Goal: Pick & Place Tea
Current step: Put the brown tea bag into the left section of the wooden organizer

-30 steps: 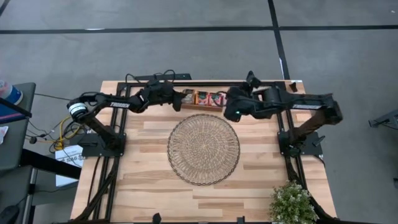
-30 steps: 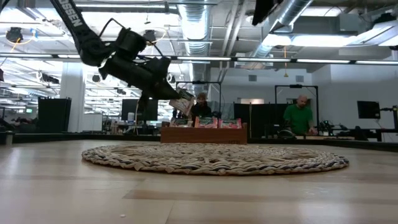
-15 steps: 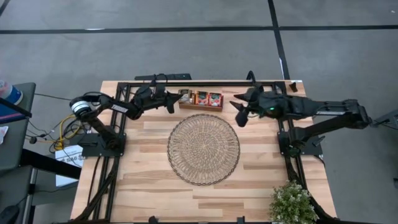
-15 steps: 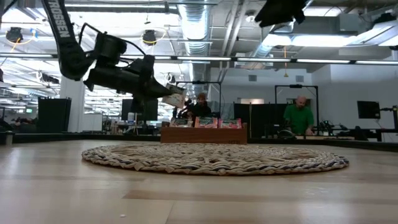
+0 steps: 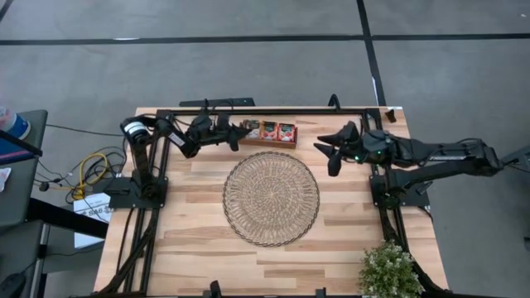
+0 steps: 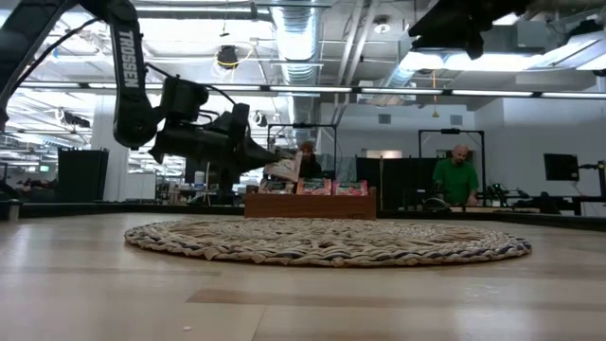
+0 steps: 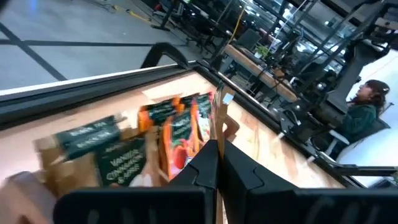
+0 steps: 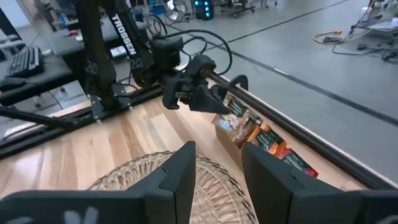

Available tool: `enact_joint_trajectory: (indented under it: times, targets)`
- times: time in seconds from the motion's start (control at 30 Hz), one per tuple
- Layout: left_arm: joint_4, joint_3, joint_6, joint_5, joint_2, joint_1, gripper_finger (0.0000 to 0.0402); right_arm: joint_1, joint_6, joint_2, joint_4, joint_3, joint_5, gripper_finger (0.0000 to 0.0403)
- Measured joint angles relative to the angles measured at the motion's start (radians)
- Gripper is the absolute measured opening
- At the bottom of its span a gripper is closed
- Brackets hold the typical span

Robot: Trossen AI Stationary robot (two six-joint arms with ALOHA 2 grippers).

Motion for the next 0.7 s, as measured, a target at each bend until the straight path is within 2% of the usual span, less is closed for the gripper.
enact_joint_trajectory:
  times: [0.3, 0.7]
  targets:
    - [-0.038, 0.0, 0.0, 0.047, 0.0, 0.062, 0.0, 0.017, 0.04, -0.073, 0.008, -0.045, -0.002, 0.0121]
    - [-0.092, 0.0, 0.0, -0.049, 0.0, 0.061, 0.0, 0.017, 0.04, -0.066, 0.009, -0.045, -0.002, 0.0121]
